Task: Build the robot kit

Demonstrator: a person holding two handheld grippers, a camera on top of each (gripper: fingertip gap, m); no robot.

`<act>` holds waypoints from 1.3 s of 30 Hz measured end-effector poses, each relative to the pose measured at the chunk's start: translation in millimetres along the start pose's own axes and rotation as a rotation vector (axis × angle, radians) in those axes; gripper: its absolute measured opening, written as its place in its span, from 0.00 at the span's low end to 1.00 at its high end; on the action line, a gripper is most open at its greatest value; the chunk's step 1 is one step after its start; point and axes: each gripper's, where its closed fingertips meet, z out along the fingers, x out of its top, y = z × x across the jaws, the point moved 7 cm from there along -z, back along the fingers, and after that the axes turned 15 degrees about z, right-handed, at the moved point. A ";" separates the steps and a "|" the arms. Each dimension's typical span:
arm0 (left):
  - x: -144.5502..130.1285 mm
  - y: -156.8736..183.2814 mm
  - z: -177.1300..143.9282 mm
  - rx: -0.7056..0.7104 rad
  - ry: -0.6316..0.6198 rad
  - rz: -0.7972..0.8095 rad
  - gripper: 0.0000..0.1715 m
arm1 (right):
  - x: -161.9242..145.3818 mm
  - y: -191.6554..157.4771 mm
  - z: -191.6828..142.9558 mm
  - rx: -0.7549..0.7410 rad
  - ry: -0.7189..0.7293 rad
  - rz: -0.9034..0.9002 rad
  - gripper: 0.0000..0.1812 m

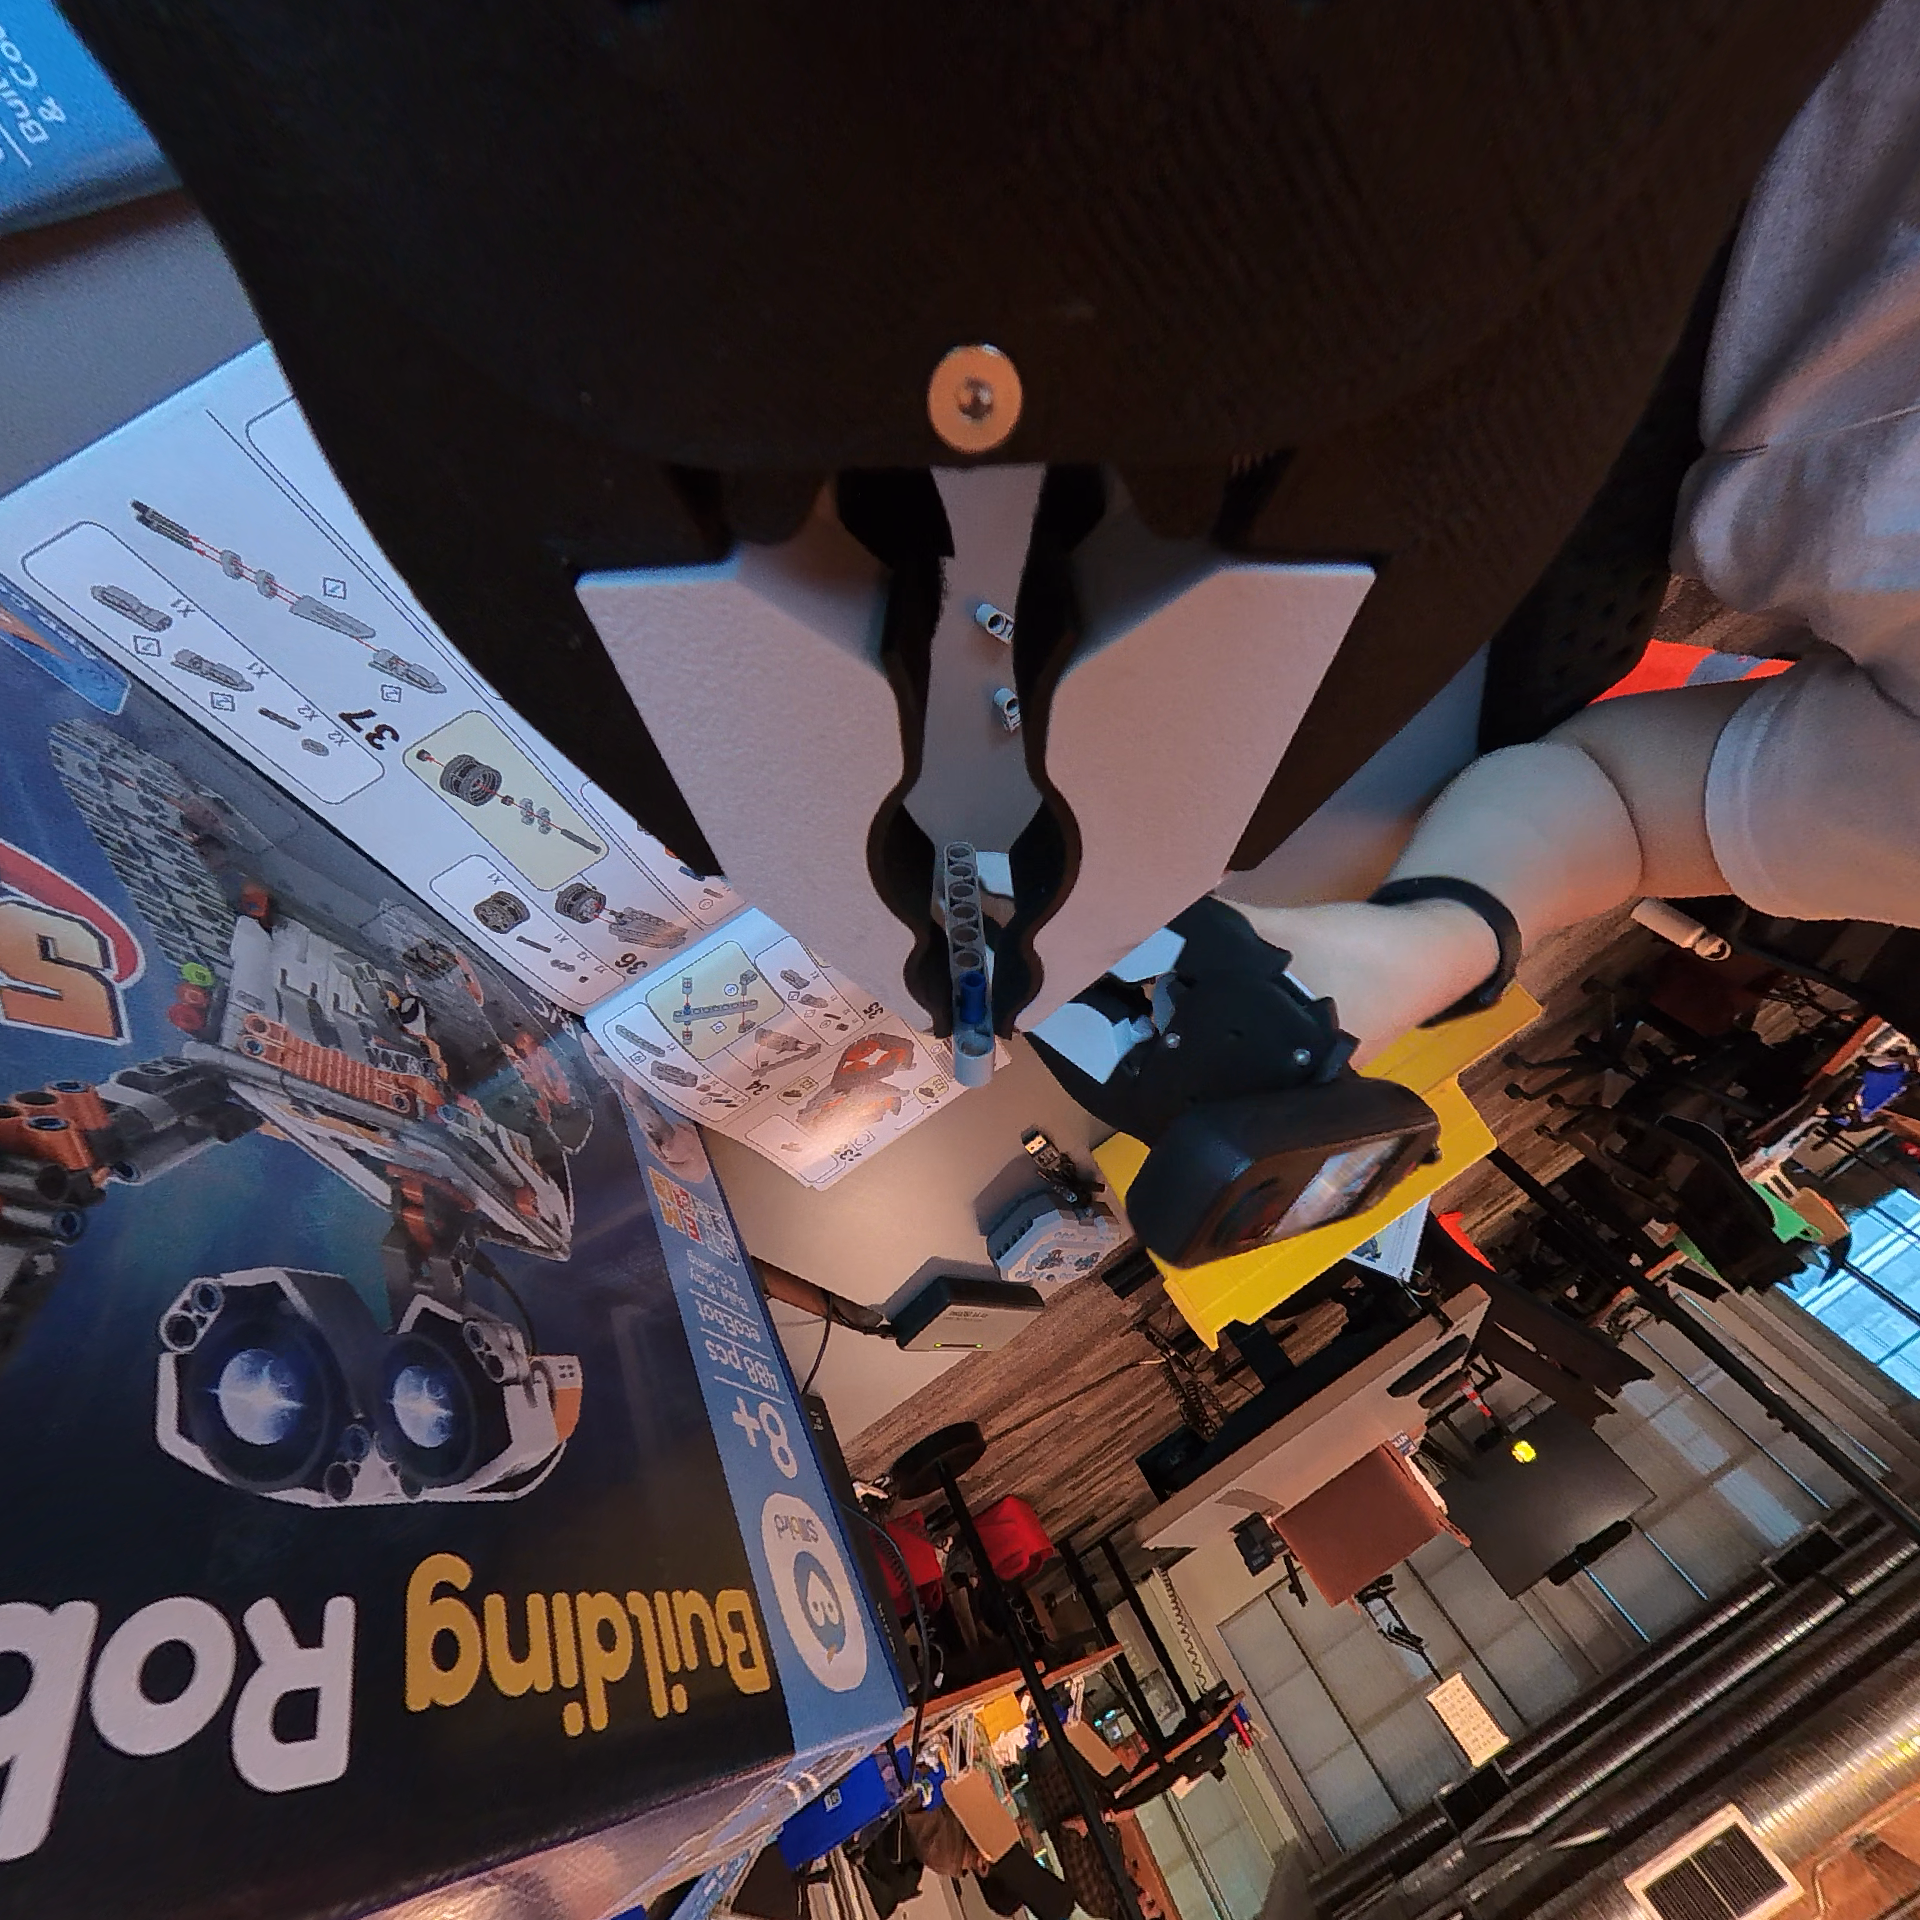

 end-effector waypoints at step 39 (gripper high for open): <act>12.1 -13.9 -120.8 0.226 0.451 0.409 0.08 | -4.9 0.7 3.5 0.018 -0.039 -0.049 0.04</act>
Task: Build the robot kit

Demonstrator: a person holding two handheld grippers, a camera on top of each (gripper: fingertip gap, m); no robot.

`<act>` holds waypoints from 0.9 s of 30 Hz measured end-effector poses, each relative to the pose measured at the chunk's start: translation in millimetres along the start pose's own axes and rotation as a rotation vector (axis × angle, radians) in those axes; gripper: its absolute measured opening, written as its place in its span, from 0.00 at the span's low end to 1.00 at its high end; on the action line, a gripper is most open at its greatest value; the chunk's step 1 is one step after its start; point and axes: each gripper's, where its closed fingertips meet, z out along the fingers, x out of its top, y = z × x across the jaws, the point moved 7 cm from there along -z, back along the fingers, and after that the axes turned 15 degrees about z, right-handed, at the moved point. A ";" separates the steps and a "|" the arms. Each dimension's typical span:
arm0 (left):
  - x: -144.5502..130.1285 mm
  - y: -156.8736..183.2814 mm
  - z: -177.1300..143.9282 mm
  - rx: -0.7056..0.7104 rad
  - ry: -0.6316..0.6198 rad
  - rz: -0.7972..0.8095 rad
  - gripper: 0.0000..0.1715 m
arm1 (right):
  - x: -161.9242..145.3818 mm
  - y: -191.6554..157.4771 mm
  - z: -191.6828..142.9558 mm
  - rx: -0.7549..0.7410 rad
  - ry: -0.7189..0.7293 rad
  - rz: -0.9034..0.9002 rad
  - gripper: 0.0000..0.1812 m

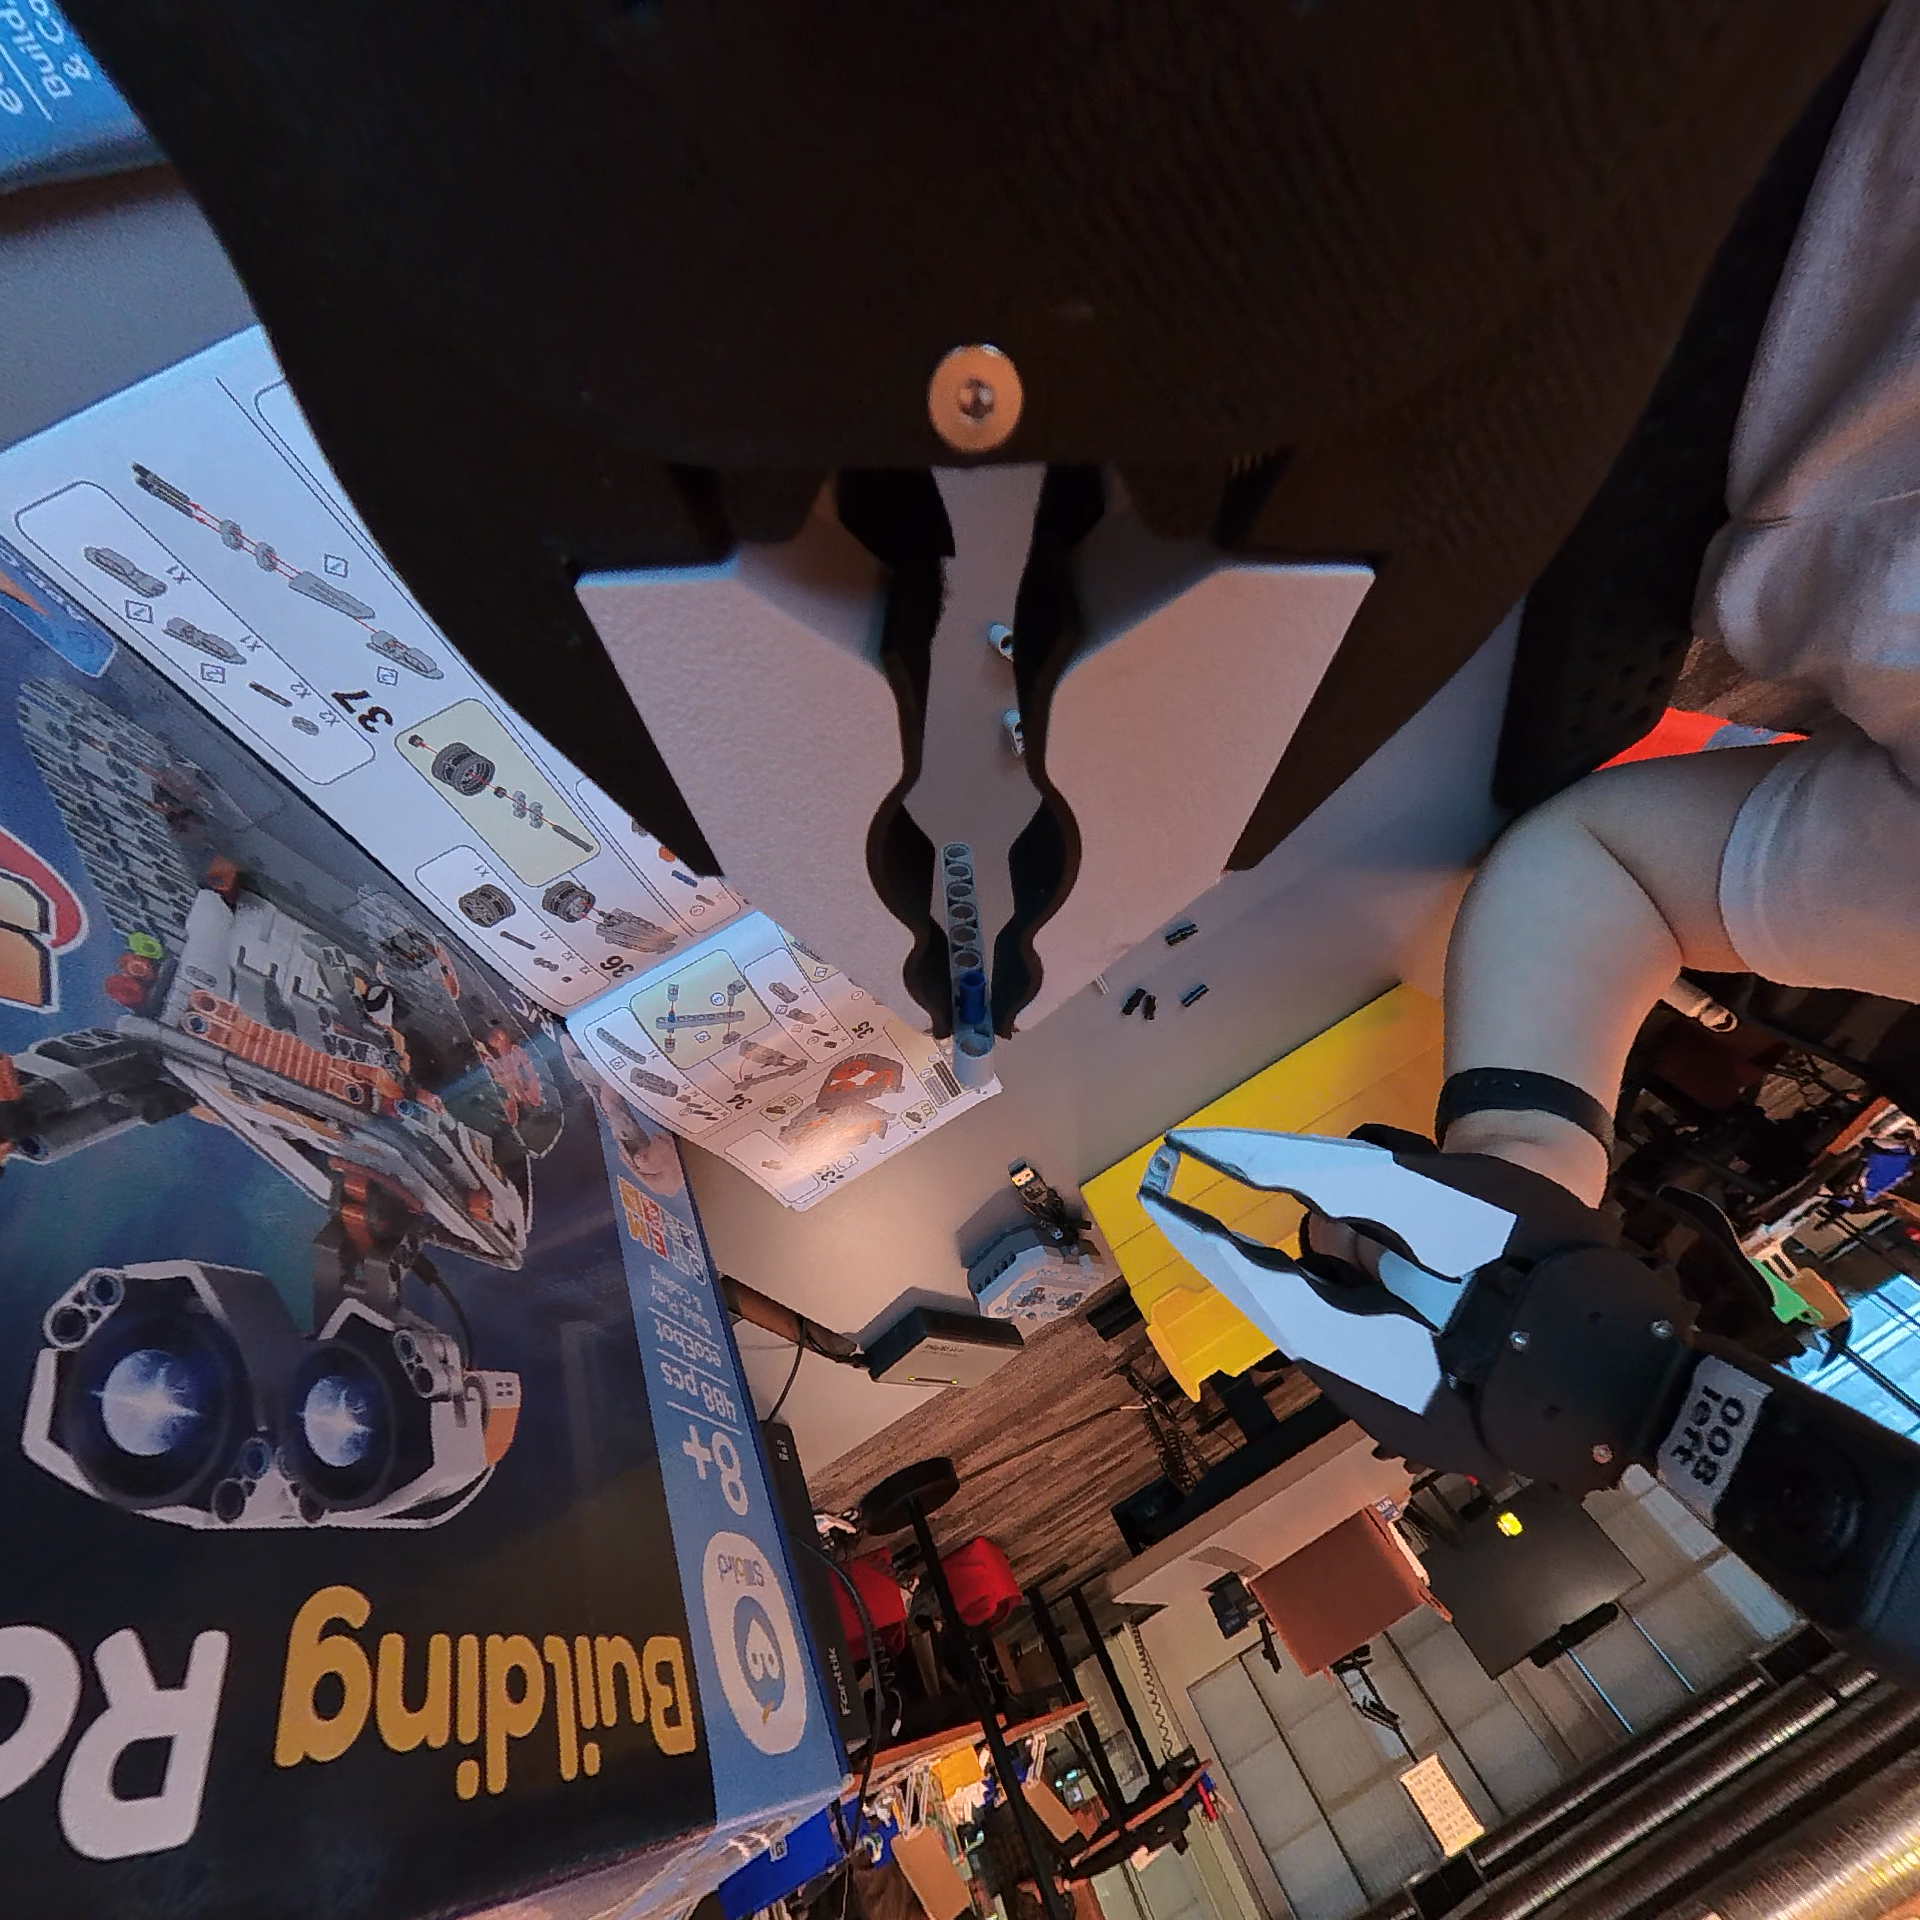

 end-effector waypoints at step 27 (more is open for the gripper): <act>17.5 12.7 9.9 -0.084 0.145 0.026 0.08 | -7.2 -27.2 6.8 0.295 0.000 -0.027 0.04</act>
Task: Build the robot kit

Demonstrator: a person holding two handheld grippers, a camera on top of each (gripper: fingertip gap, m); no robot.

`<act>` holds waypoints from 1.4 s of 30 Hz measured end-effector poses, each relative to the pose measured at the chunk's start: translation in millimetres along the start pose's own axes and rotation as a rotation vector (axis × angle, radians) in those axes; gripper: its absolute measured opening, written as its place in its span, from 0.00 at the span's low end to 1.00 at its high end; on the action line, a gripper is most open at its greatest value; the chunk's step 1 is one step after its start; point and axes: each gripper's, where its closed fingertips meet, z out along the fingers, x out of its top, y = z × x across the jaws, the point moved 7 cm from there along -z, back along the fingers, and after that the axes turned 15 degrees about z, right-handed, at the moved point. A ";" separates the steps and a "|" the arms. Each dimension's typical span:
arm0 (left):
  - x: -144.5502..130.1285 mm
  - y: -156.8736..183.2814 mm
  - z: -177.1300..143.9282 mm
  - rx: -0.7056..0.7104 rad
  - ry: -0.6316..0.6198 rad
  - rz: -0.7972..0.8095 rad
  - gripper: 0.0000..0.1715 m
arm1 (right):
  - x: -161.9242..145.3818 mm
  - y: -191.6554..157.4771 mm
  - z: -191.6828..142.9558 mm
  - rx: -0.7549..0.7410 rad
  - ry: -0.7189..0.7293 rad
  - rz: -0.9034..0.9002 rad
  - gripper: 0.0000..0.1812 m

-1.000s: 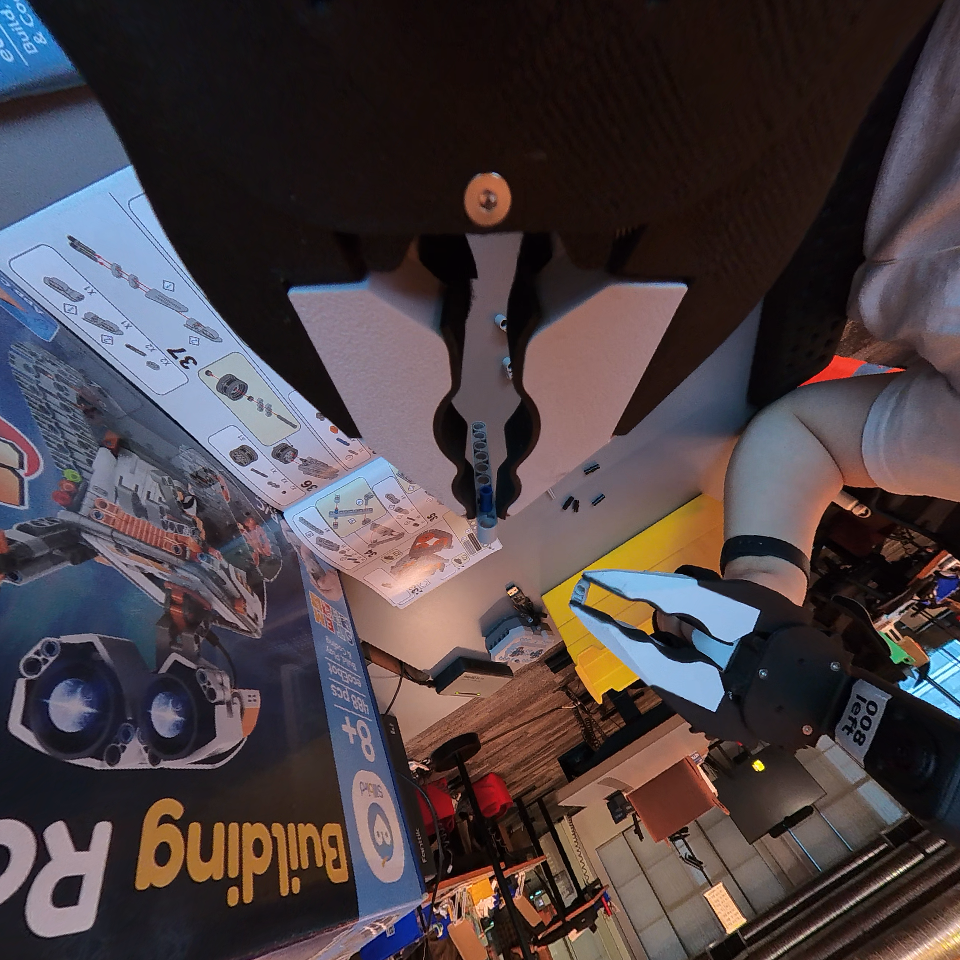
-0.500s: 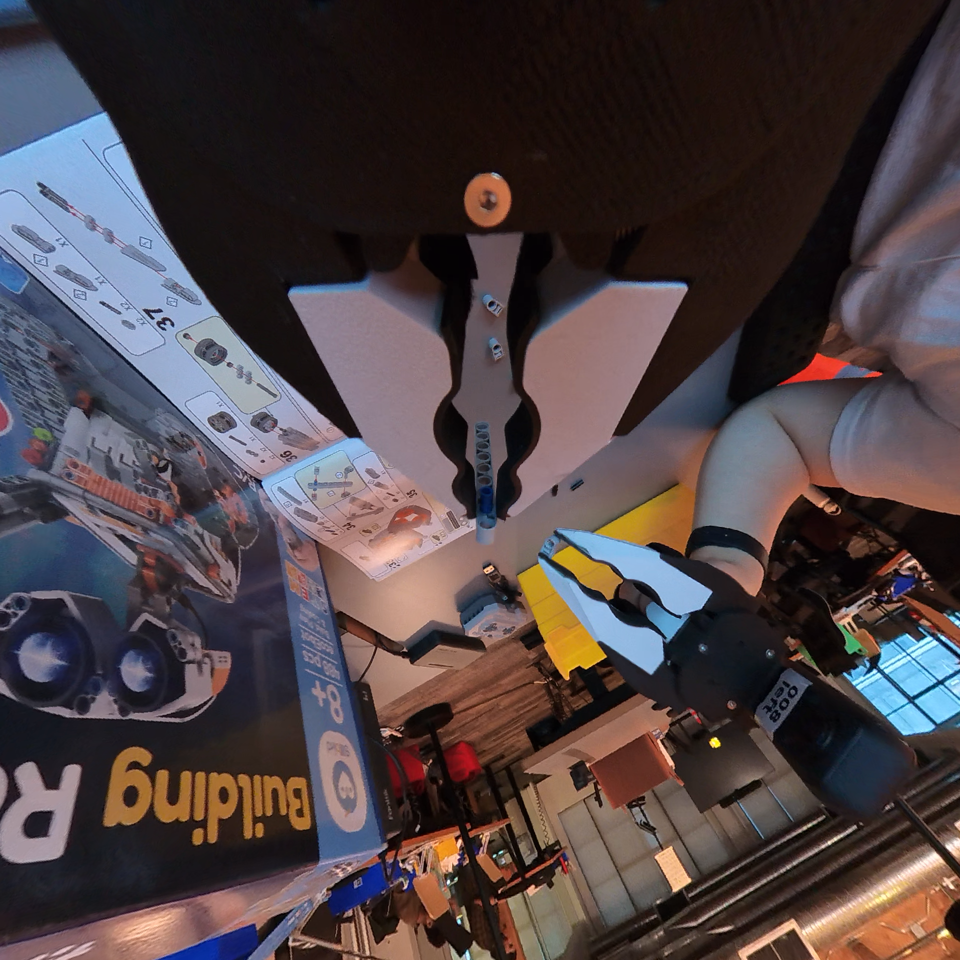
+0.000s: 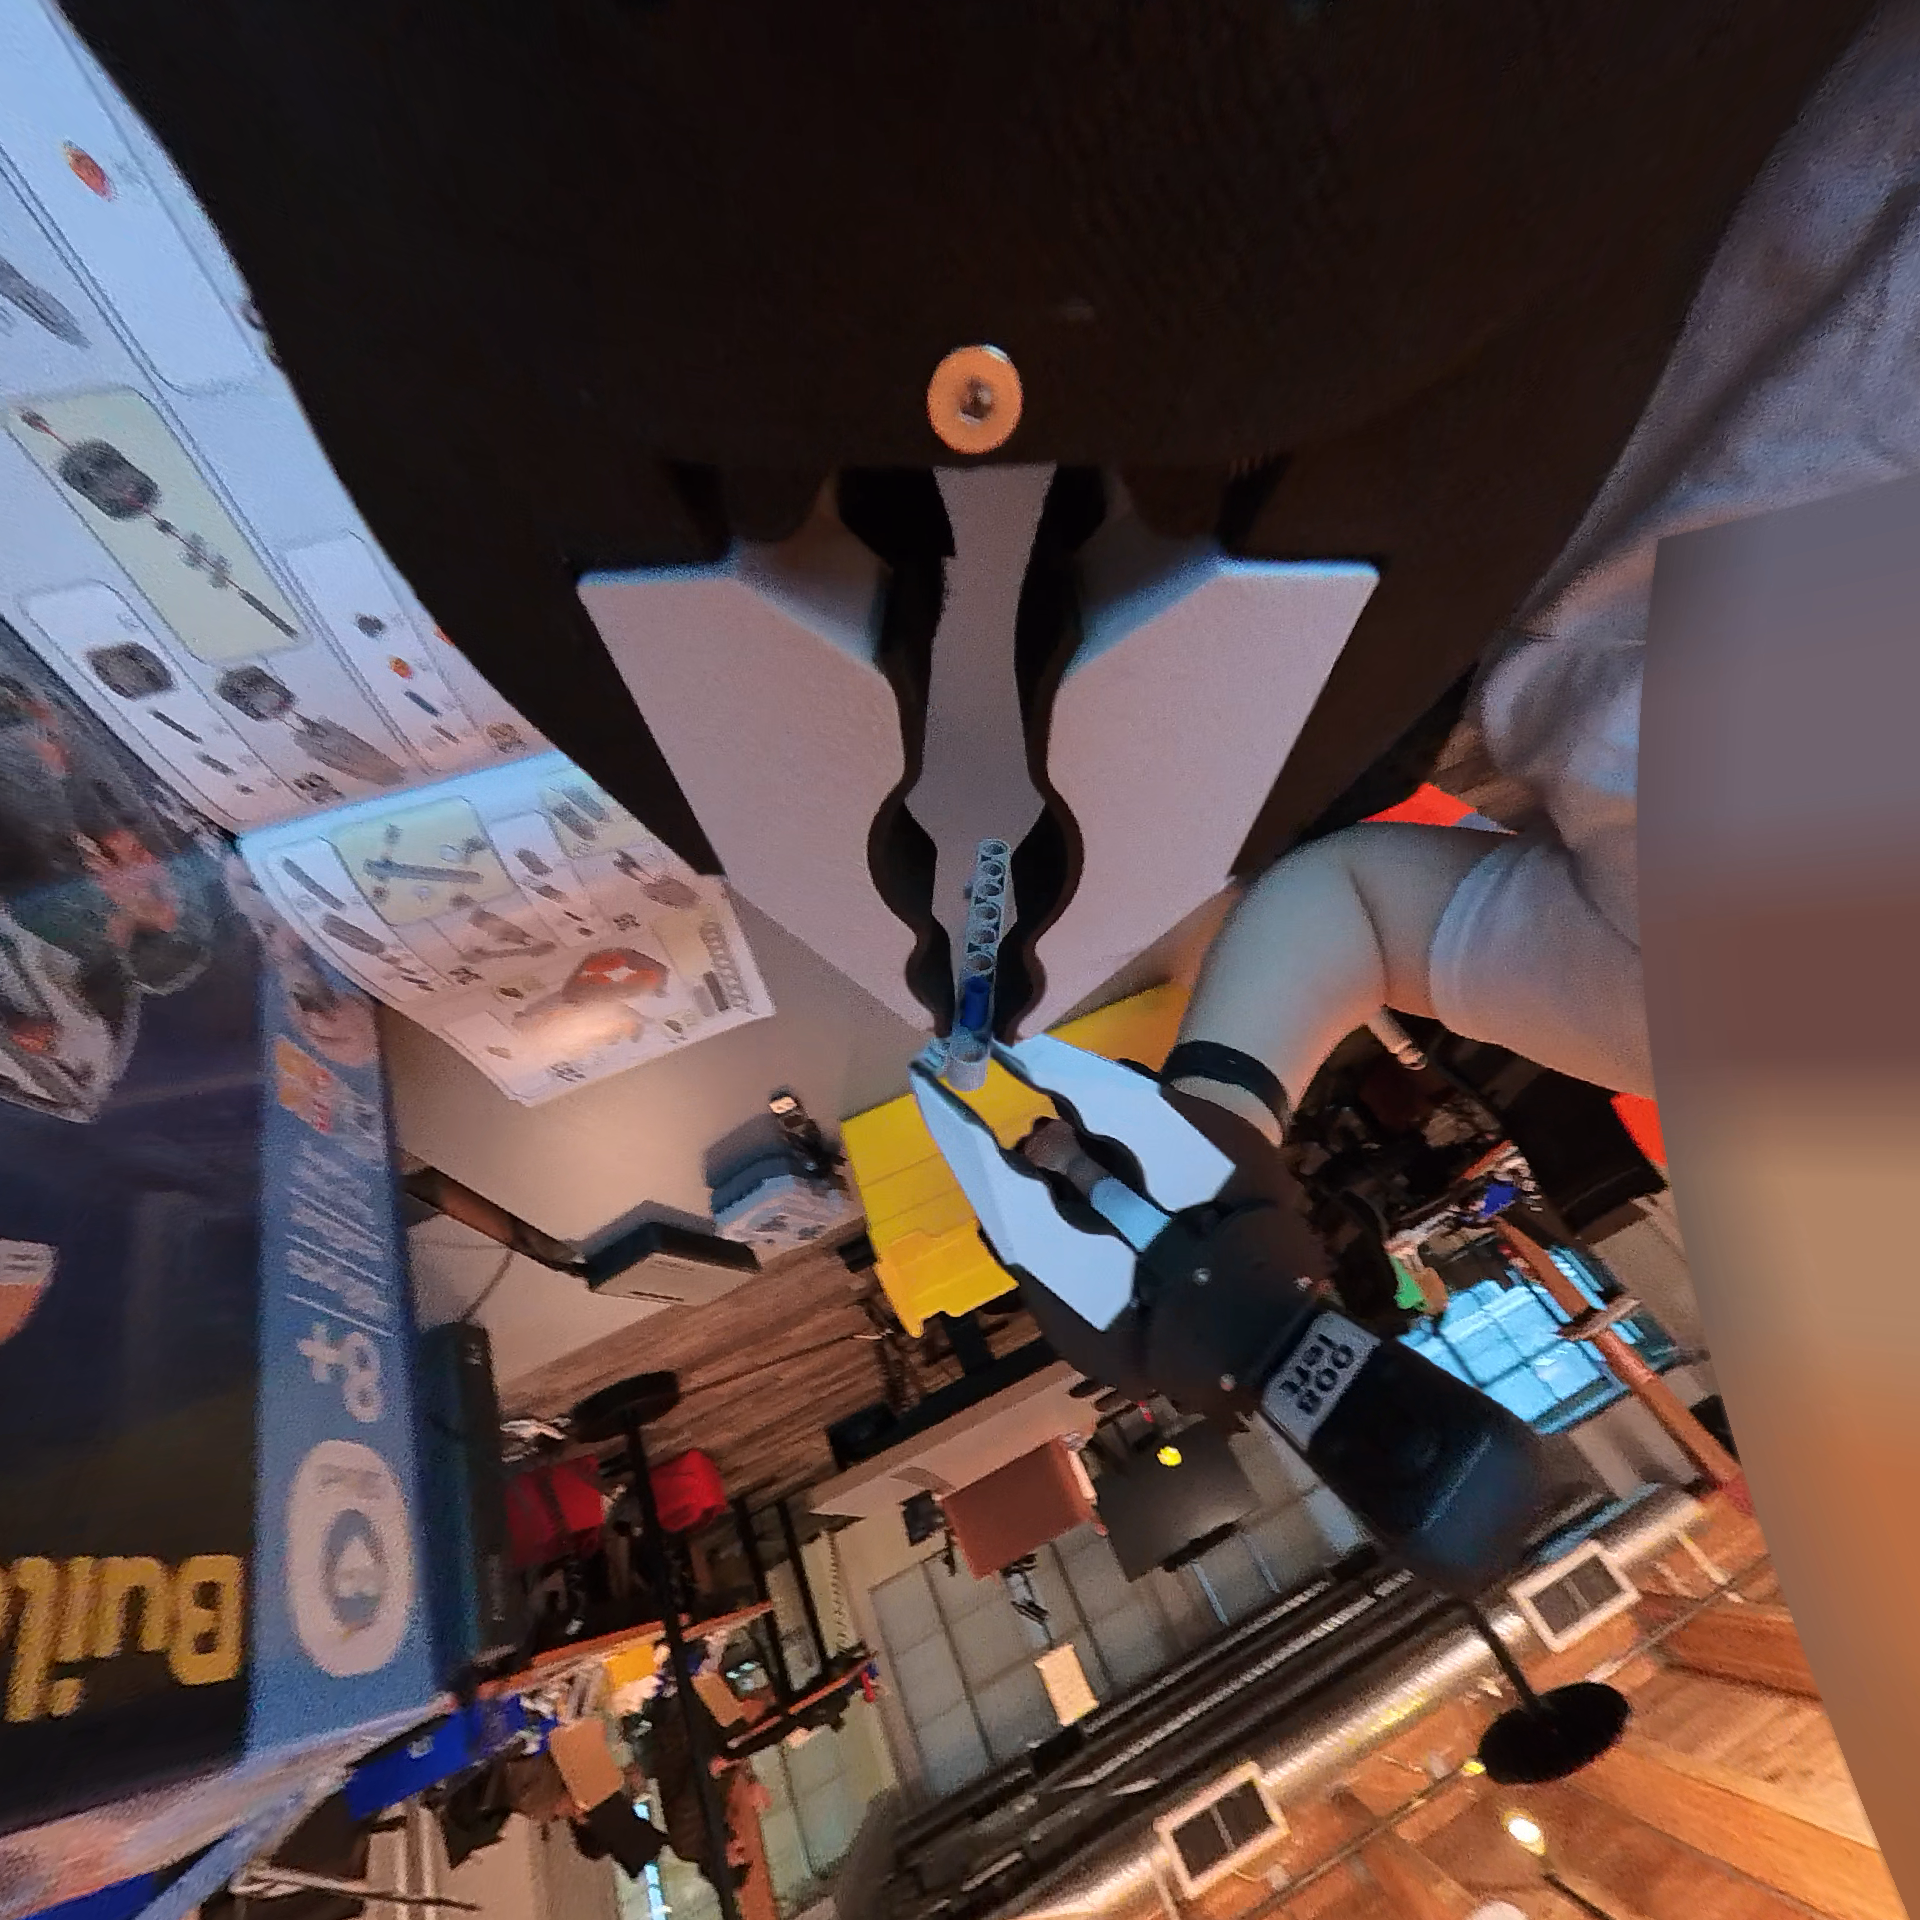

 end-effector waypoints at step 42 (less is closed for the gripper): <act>45.6 47.6 -5.7 0.075 -0.033 0.642 0.08 | -32.6 -30.5 25.5 -0.012 -0.422 0.119 0.03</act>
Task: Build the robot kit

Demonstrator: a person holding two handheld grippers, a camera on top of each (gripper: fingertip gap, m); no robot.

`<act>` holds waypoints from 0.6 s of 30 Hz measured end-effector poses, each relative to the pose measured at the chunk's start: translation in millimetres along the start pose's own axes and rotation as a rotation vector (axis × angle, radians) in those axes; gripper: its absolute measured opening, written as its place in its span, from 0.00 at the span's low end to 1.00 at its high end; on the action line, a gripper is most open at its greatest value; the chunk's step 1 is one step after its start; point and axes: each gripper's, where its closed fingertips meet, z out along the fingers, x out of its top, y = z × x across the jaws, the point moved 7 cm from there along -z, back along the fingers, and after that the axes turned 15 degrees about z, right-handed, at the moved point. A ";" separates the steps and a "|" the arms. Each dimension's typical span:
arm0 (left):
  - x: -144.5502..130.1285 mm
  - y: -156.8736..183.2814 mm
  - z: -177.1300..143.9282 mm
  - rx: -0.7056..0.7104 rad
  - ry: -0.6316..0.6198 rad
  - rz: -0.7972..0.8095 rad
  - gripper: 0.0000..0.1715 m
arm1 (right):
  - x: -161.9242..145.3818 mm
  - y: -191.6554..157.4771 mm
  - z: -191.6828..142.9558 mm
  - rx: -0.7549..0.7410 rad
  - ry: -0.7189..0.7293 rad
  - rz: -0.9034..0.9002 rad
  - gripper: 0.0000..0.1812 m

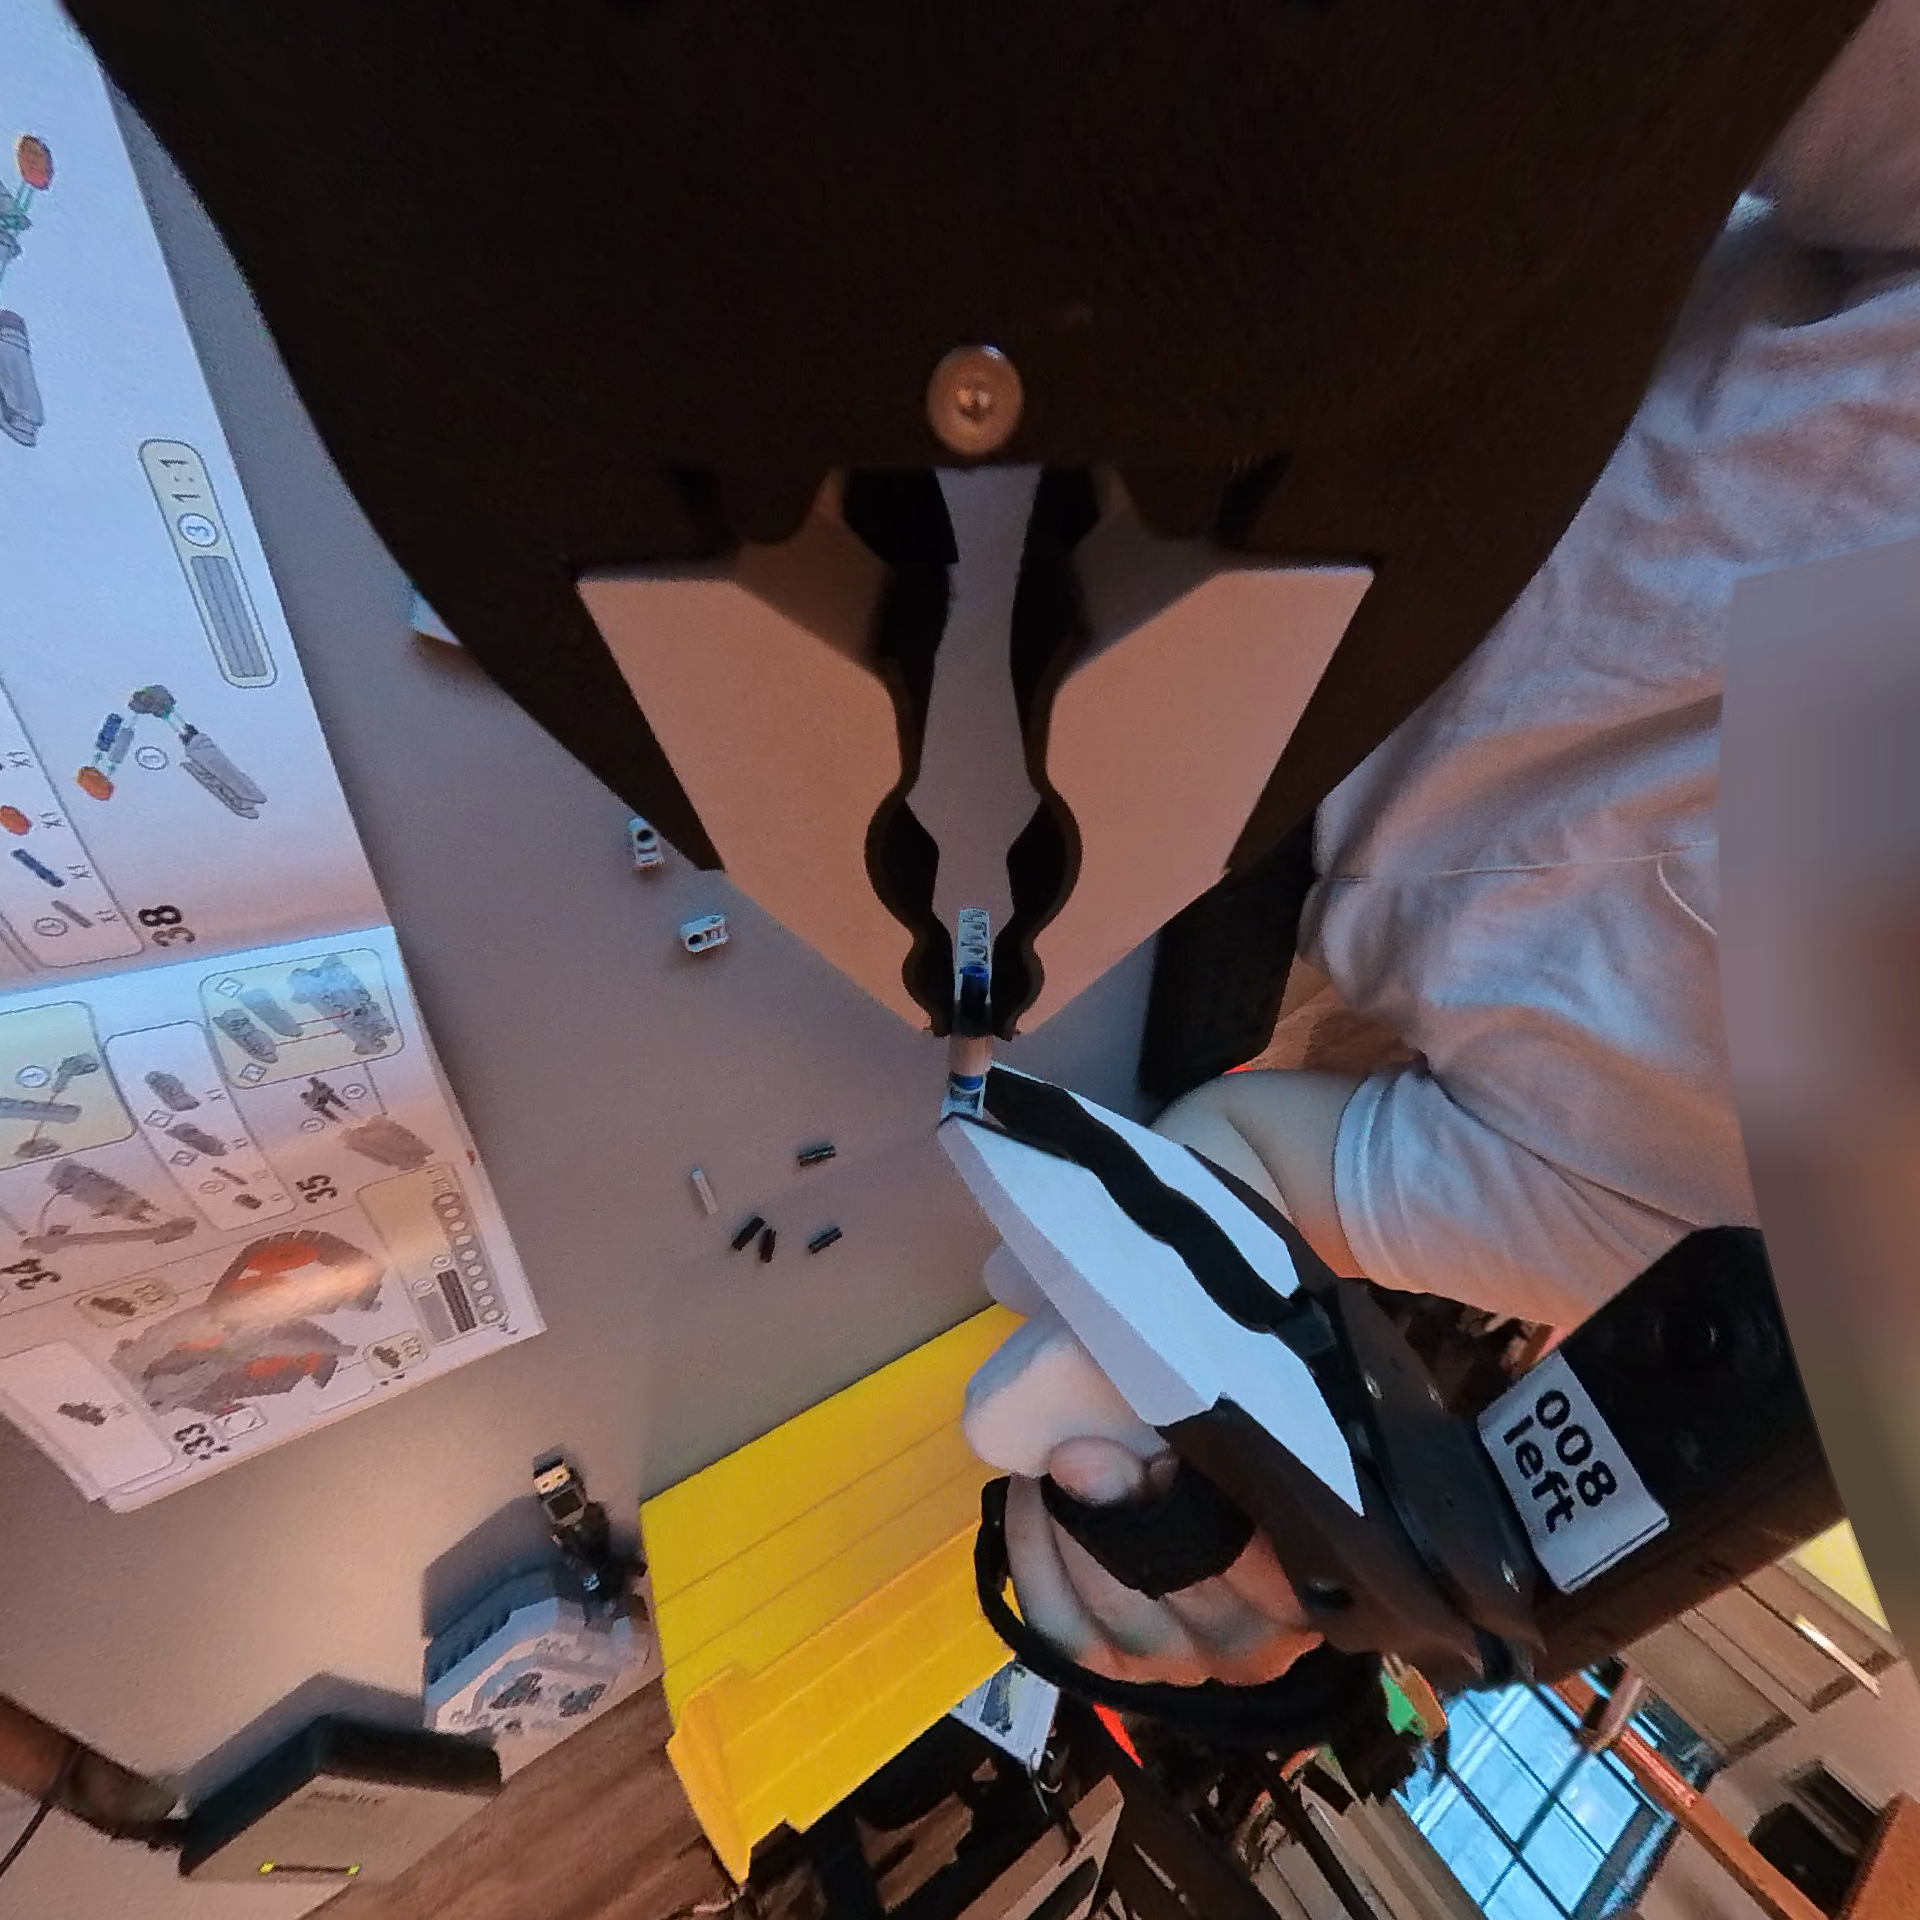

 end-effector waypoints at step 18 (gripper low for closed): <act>-14.6 -11.8 -3.0 0.082 -0.095 -0.087 0.08 | 17.4 7.4 4.2 0.095 0.190 0.100 0.03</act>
